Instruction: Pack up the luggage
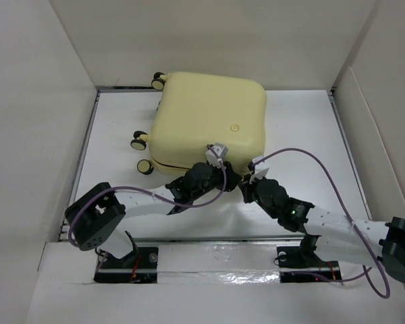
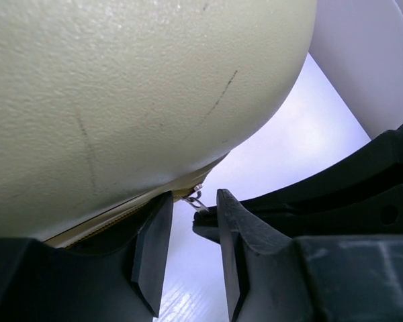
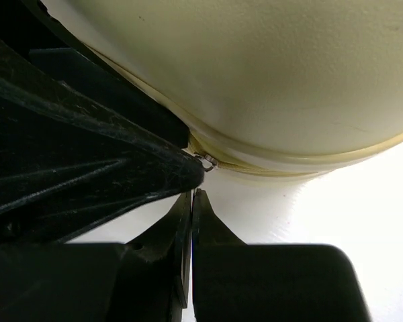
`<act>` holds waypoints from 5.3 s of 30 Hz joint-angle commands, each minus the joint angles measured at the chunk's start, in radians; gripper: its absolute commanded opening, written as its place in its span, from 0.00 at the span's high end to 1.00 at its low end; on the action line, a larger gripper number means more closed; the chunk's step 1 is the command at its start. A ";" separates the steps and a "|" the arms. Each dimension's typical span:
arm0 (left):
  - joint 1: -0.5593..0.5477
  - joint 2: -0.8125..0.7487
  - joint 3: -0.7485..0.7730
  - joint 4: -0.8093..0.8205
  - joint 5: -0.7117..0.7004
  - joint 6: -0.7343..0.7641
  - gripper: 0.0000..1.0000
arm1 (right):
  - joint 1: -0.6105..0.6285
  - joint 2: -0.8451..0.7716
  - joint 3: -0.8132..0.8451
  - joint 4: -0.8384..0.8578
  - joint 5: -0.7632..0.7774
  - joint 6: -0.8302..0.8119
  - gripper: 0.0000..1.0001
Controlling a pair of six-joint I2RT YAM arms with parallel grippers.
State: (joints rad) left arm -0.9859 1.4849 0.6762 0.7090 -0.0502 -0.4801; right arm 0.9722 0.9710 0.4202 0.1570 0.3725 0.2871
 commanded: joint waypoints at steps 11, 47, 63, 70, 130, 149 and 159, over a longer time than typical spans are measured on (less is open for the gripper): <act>0.350 -0.509 -0.029 -0.219 -0.252 -0.181 0.18 | 0.057 0.129 -0.063 0.428 -0.112 0.074 1.00; 1.049 -0.147 0.131 -0.252 0.207 -0.460 0.23 | -0.036 0.066 -0.074 0.332 -0.271 -0.009 1.00; 0.763 -0.274 -0.136 0.017 0.143 -0.427 1.00 | -0.226 0.067 0.067 0.230 -0.387 -0.117 1.00; 0.497 -0.334 -0.233 0.052 0.079 -0.411 1.00 | -0.262 0.159 0.150 0.237 -0.506 -0.131 1.00; 0.503 -0.379 -0.107 -0.049 -0.091 -0.330 0.20 | 0.091 -0.067 0.043 0.159 -0.409 -0.043 1.00; 0.730 -0.229 0.016 -0.060 0.288 -0.064 0.28 | -0.007 -0.321 -0.026 -0.076 -0.486 -0.091 1.00; 0.730 -0.063 0.117 -0.016 0.340 -0.077 0.27 | -0.018 -0.310 -0.038 -0.048 -0.517 -0.089 1.00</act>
State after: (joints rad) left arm -0.2554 1.4139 0.7475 0.6037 0.2367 -0.5755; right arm 0.9516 0.6693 0.3508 0.0048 -0.0761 0.2050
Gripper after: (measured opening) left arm 0.731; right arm 0.020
